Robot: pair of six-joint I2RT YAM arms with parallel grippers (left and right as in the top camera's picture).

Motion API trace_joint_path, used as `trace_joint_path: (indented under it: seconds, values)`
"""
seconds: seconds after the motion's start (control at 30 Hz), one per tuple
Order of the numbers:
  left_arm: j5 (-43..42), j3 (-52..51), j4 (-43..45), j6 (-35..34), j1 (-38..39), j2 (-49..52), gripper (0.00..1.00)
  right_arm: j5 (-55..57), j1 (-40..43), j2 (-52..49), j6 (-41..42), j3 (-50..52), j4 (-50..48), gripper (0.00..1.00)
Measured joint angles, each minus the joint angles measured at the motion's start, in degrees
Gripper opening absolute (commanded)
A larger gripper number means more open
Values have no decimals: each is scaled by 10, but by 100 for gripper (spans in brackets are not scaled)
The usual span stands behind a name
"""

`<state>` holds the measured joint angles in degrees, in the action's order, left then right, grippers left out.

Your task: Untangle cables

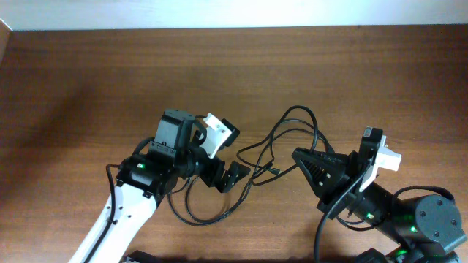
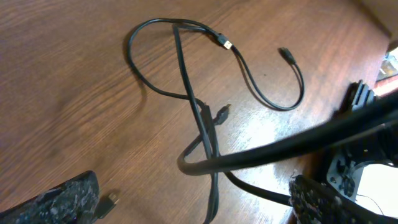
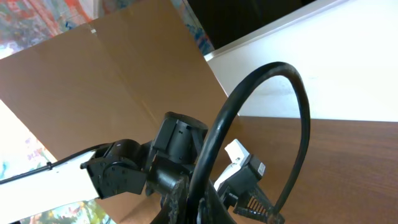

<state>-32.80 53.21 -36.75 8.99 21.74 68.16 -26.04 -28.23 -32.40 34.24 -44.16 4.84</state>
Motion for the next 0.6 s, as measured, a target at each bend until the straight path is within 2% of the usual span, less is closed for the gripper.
trace_joint_path:
  seconds: [0.37,0.6]
  values:
    - [102,0,2,-62,0,40,99,-11,0,0,0,0,0,4]
    - [120,0,30,-94,0,101,99,-15,0,0,0,0,0,4]
